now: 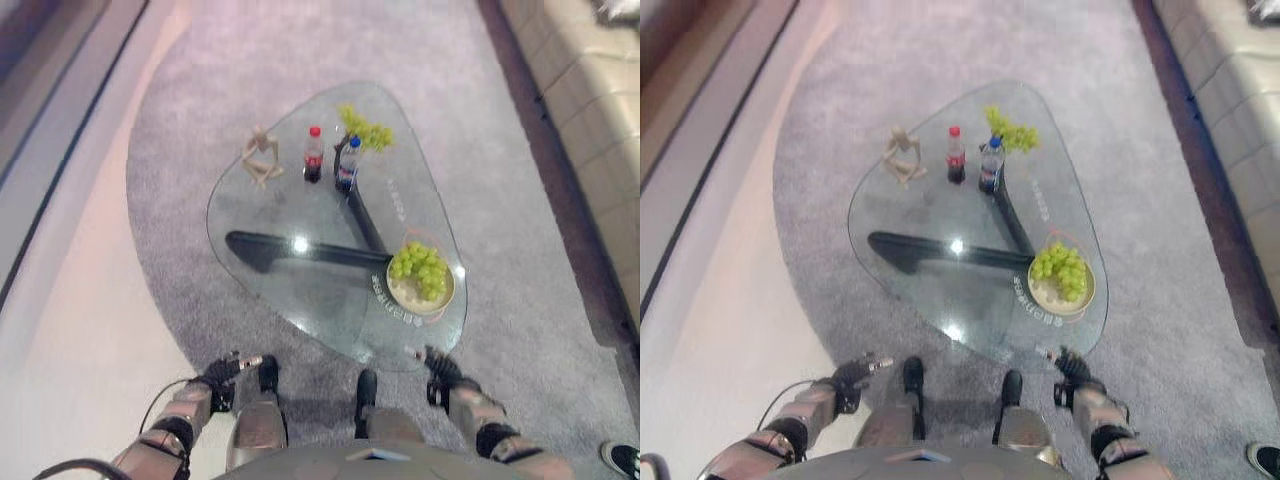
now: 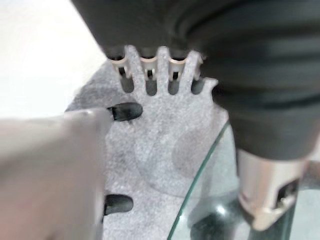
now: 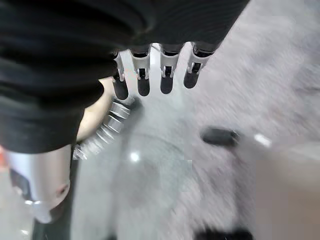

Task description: Pick up fruits into the plate

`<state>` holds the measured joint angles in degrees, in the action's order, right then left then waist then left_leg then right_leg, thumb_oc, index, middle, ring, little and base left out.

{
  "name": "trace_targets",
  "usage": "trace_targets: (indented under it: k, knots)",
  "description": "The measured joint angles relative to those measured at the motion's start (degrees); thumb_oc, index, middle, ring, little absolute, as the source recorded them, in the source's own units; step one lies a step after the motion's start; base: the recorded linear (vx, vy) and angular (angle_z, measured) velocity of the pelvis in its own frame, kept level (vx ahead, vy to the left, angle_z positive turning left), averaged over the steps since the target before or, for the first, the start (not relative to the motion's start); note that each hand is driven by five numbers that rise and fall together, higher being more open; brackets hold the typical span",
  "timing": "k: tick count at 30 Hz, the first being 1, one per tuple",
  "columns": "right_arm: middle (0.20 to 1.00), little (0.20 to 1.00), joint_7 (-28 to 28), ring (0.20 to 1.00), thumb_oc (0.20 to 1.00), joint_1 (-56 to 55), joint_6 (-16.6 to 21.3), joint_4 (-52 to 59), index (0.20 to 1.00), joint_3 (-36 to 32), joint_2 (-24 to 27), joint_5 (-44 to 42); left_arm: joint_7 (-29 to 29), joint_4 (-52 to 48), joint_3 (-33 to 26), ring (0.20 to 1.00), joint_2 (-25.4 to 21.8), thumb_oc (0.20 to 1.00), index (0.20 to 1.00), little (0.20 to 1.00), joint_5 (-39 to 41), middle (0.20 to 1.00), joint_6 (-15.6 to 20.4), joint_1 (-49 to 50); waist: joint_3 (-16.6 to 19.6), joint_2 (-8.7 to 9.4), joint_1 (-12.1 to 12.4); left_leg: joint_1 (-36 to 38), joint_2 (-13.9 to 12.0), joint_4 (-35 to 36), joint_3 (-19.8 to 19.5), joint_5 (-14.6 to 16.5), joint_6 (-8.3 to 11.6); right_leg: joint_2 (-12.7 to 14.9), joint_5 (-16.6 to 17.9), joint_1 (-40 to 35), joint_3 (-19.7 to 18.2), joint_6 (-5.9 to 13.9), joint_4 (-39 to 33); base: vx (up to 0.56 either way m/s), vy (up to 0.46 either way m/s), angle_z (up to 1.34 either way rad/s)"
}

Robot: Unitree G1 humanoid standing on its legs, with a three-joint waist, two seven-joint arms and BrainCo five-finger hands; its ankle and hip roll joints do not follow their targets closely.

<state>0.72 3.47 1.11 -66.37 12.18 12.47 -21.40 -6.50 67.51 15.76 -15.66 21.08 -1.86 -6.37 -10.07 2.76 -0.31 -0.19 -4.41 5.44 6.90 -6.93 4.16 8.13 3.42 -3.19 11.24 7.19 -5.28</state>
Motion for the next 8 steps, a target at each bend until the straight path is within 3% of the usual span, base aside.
trace_targets:
  k: [5, 8]
  knots:
    - [1.0, 1.0, -3.9, 1.0, 1.0, -3.3, -0.8, -3.8, 1.0, -0.9, 0.0, 1.0, -0.5, 1.9, -0.9, 1.0, 2.2, 1.0, 1.0, 1.0, -1.4, 1.0, -1.5, 4.1, 5.8, -2.16, -0.1, 1.9, -0.1, 0.0, 0.6, 0.6, 0.08, 0.1, -0.8, -1.4, -0.5, 0.21, -0.3, 0.13, 0.074, -0.05]
    - [1.0, 1.0, -4.1, 1.0, 1.0, -3.4, -2.1, -4.5, 1.0, -1.2, 0.3, 2.9, -0.7, 2.0, -1.0, 1.0, 2.2, 1.0, 1.0, 1.0, -2.0, 1.0, -2.3, 5.5, 6.9, -2.89, -0.1, 2.9, -0.2, 0.0, 1.0, 0.7, 0.04, 0.1, -0.8, -2.2, -1.1, 0.21, -0.3, 0.05, 0.034, -0.11]
